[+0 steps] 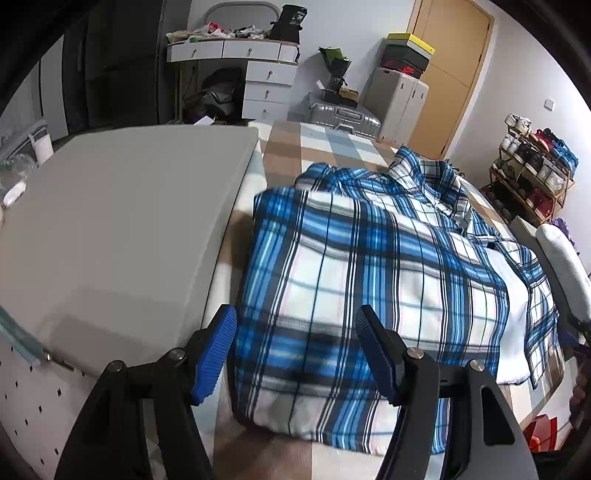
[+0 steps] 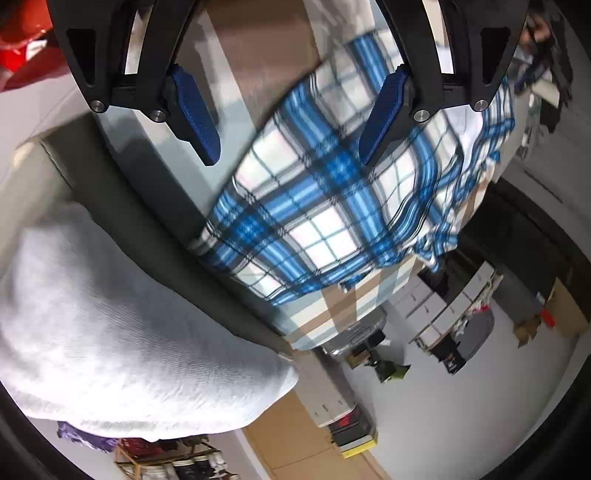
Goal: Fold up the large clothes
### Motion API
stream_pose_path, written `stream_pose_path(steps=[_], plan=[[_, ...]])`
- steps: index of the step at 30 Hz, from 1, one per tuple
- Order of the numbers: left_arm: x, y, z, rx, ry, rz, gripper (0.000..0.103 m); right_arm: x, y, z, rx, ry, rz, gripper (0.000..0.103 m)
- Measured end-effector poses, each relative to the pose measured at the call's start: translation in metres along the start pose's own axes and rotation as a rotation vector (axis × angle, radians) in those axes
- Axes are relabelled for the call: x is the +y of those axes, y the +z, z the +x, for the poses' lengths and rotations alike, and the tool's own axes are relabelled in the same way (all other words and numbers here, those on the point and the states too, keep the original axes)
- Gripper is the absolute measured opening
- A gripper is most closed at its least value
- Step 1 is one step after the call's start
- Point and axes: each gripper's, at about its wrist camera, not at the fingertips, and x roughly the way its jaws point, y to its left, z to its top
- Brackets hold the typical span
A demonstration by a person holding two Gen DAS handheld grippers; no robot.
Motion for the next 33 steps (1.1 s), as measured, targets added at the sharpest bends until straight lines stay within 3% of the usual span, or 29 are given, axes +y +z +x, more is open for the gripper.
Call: stream_pose_path(steps=[2, 4, 6, 7, 9, 11, 16, 20, 21, 22, 24, 33], plan=[[0.001, -0.004, 0.001, 0.009, 0.012, -0.007, 0.062, 0.001, 0.006, 0.013, -0.007, -0.018, 0.022, 0.076], [0.003, -0.007, 0.001, 0.017, 0.024, -0.024, 0.062, 0.004, 0.009, 0.022, 0.010, -0.034, 0.027, 0.060], [0.005, -0.010, -0.002, 0.020, 0.030, -0.036, 0.062, 0.014, 0.009, 0.019, 0.013, 0.089, 0.001, 0.056], [0.004, -0.012, -0.004, 0.020, 0.033, -0.036, 0.062, 0.019, 0.007, 0.015, -0.007, 0.106, -0.030, 0.055], [0.004, -0.013, -0.006, 0.016, 0.034, -0.029, 0.062, 0.024, 0.003, 0.006, -0.048, -0.032, -0.091, 0.059], [0.004, -0.015, -0.005, 0.021, 0.032, -0.030, 0.062, 0.014, 0.003, 0.004, -0.076, -0.126, -0.062, 0.062], [-0.003, -0.010, 0.005, 0.034, 0.019, -0.027, 0.062, -0.015, 0.010, 0.014, -0.088, -0.211, 0.078, 0.062], [-0.013, -0.009, 0.006, 0.029, 0.006, -0.001, 0.062, -0.010, 0.019, 0.033, -0.107, -0.269, 0.081, 0.061], [-0.016, -0.009, 0.006, 0.028, 0.006, 0.005, 0.062, -0.006, 0.024, 0.038, -0.119, -0.300, 0.066, 0.057], [-0.017, -0.009, 0.006, 0.028, 0.011, 0.012, 0.062, -0.004, 0.027, 0.043, -0.117, -0.330, 0.057, 0.036], [-0.019, -0.010, 0.005, 0.025, 0.022, 0.019, 0.062, -0.002, 0.030, 0.047, -0.110, -0.289, 0.055, 0.001], [-0.010, -0.014, 0.001, 0.032, 0.047, 0.004, 0.062, 0.050, 0.048, -0.022, -0.239, -0.058, -0.082, 0.000]])
